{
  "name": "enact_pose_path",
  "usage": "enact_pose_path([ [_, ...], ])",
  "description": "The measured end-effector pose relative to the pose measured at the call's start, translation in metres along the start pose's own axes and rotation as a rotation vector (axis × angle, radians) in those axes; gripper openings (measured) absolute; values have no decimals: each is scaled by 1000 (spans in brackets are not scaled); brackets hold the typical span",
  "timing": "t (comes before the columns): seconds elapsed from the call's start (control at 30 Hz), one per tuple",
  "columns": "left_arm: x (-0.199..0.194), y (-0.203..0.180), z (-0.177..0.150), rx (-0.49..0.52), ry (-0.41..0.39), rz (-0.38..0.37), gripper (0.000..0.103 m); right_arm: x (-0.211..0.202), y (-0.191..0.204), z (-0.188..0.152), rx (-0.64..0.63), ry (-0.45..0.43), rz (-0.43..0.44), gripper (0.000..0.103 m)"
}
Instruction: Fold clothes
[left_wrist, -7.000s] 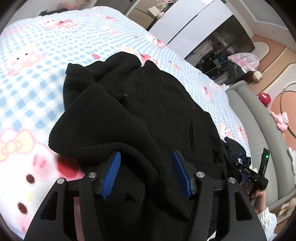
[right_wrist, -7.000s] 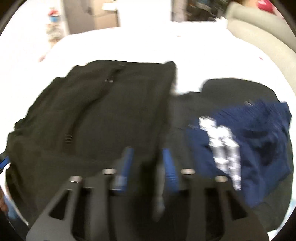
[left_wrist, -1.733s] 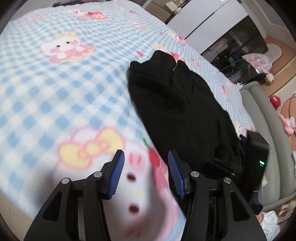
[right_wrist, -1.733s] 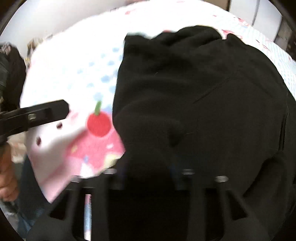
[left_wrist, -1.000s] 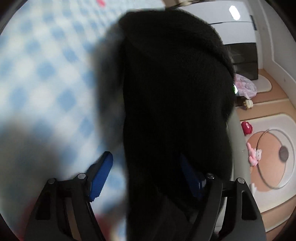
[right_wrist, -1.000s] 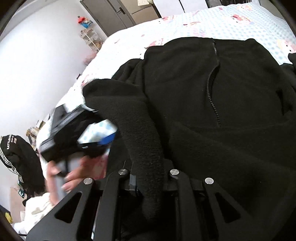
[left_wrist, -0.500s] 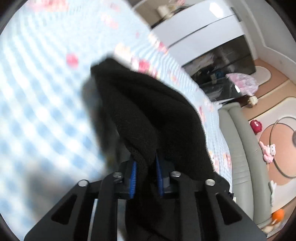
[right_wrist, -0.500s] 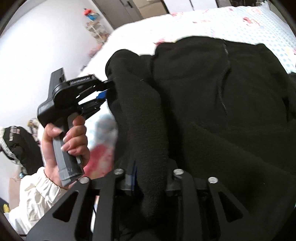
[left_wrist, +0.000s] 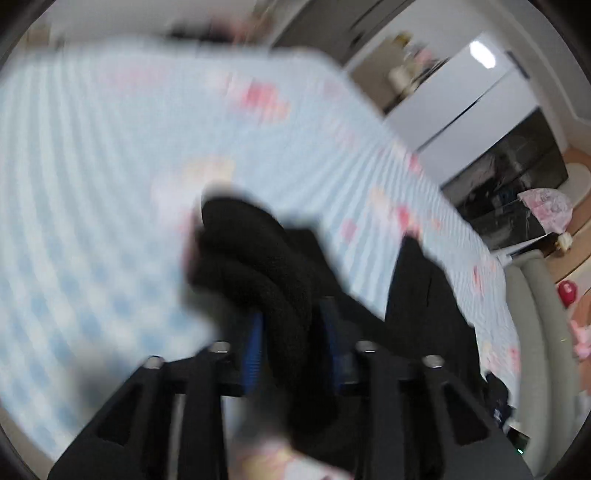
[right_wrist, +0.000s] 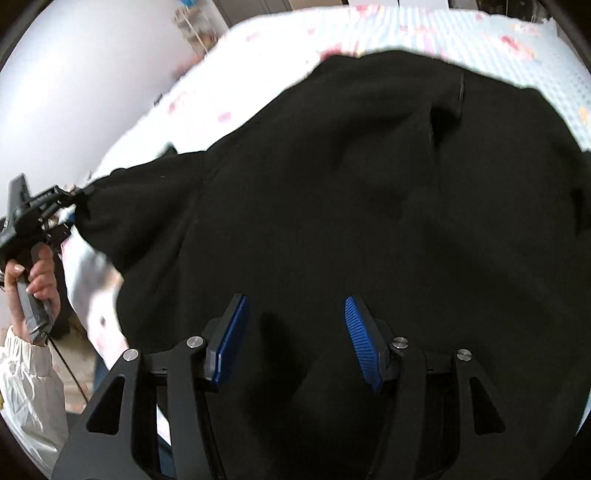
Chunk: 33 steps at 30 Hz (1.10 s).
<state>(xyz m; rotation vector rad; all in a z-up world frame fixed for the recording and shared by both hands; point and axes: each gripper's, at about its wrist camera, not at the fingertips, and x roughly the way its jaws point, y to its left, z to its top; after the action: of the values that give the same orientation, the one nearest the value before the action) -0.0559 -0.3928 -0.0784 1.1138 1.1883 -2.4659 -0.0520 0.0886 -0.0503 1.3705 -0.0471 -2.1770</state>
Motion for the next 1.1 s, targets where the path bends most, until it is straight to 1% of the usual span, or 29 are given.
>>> enact_pose_path([
  [0.1, 31, 29, -19, -81, 104, -31, 52, 10, -2, -10, 14, 38, 0, 56],
  [0.13, 32, 29, -17, -89, 96, -58, 40, 9, -3, -11, 17, 40, -6, 56],
  [0.2, 25, 13, -11, -51, 46, -78, 17, -6, -8, -6, 20, 18, -34, 56],
  [0.23, 16, -4, -6, -6, 7, -51, 15, -14, -11, -4, 21, 7, -48, 56],
  [0.27, 3, -27, -2, 56, -43, -54, 14, -22, -15, -3, 26, -5, -63, 56],
  [0.33, -26, -82, -9, 205, -119, -85, 14, -34, -32, -4, 57, -29, -93, 56],
  [0.4, -49, -153, -41, 400, -151, -134, 14, -45, -52, -3, 104, -60, -108, 56],
  [0.47, -55, -228, -98, 636, -95, -220, 15, -59, -64, -4, 132, -99, -105, 56],
  [0.5, -43, -250, -135, 739, -5, -229, 19, -68, -68, -4, 131, -130, -92, 57],
  [0.57, -17, -288, -211, 936, 197, -233, 43, -89, -70, -5, 110, -199, -55, 57],
  [0.6, 2, -293, -245, 990, 322, -231, 58, -95, -69, -5, 103, -207, -47, 57],
  [0.63, 21, -288, -277, 1016, 441, -218, 59, -99, -68, -6, 94, -204, -47, 57],
  [0.7, 40, -277, -304, 996, 524, -167, 58, -105, -66, -11, 76, -200, -53, 58],
  [0.73, 42, -268, -310, 973, 540, -154, 58, -102, -65, -12, 67, -189, -38, 62],
  [0.77, 36, -261, -308, 934, 531, -171, 58, -99, -63, -12, 58, -179, -23, 67],
  [0.83, 22, -248, -302, 850, 506, -216, 61, -93, -59, -12, 37, -153, 12, 68],
  [0.9, 7, -244, -290, 810, 441, -239, 62, -72, -35, 2, -32, -118, 42, 71],
  [0.93, -4, -239, -283, 796, 401, -244, 62, -62, -23, 8, -74, -110, 27, 77],
  [0.97, -8, -231, -274, 776, 365, -227, 62, -50, -13, 14, -109, -101, -10, 80],
  [1.03, -14, -215, -253, 732, 295, -187, 62, -26, 2, 24, -166, -83, -91, 81],
  [1.07, -16, -207, -243, 710, 261, -167, 62, -11, 3, 29, -174, -73, -144, 81],
  [1.1, -16, -198, -233, 682, 245, -146, 62, 5, 1, 34, -170, -60, -194, 81],
])
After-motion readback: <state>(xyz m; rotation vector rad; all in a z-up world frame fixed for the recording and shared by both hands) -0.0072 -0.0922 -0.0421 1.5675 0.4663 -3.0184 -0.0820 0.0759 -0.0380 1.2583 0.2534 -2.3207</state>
